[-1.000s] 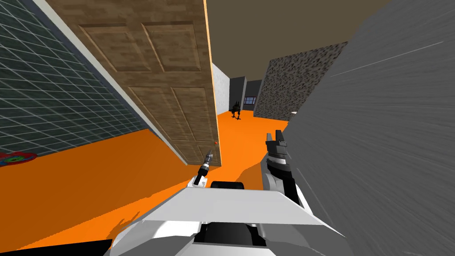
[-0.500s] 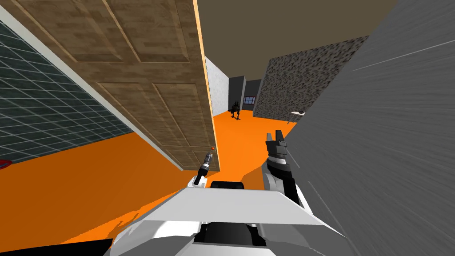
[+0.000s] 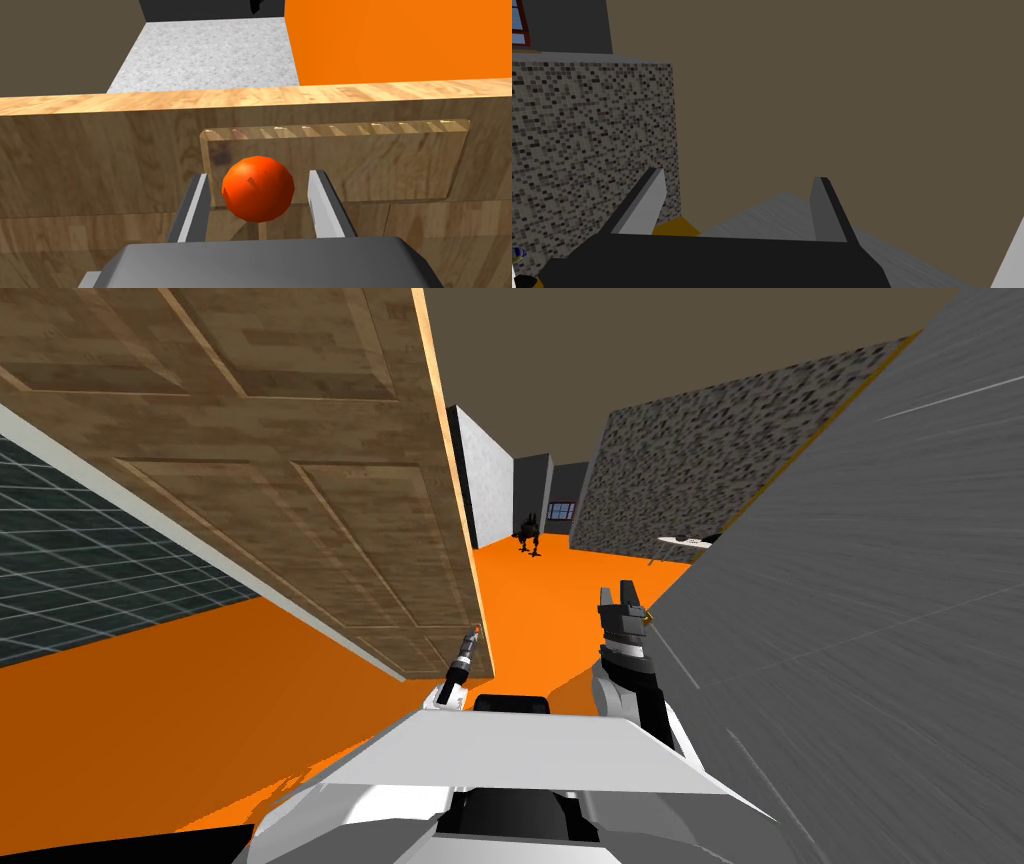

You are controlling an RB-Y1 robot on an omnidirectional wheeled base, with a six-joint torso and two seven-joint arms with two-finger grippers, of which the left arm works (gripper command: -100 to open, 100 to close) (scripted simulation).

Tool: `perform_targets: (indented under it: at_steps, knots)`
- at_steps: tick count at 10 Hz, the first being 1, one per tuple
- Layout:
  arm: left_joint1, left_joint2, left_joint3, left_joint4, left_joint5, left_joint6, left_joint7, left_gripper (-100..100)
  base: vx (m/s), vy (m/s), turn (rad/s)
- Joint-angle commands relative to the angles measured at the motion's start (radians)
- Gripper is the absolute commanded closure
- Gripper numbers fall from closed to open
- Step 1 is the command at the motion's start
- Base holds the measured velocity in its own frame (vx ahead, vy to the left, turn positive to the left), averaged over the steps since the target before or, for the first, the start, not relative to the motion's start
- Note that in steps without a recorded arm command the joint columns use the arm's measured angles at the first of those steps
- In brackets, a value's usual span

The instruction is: Push the door open

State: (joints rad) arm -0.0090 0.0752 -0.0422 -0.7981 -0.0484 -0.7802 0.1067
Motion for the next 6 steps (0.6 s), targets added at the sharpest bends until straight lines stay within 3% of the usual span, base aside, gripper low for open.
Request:
perform_targets:
  at_steps: [1, 5, 6]
  knots:
    - [0.000, 0.000, 0.000, 0.000, 0.000, 0.001, 0.000, 100, -0.027, 0.001, -0.010]
    - [0.000, 0.000, 0.000, 0.000, 0.000, 0.001, 0.000, 100, -0.012, -0.001, 0.001]
    - [-0.001, 0.006, 0.015, 0.005, 0.008, 0.004, -0.006, 100, 0.104, -0.017, 0.032]
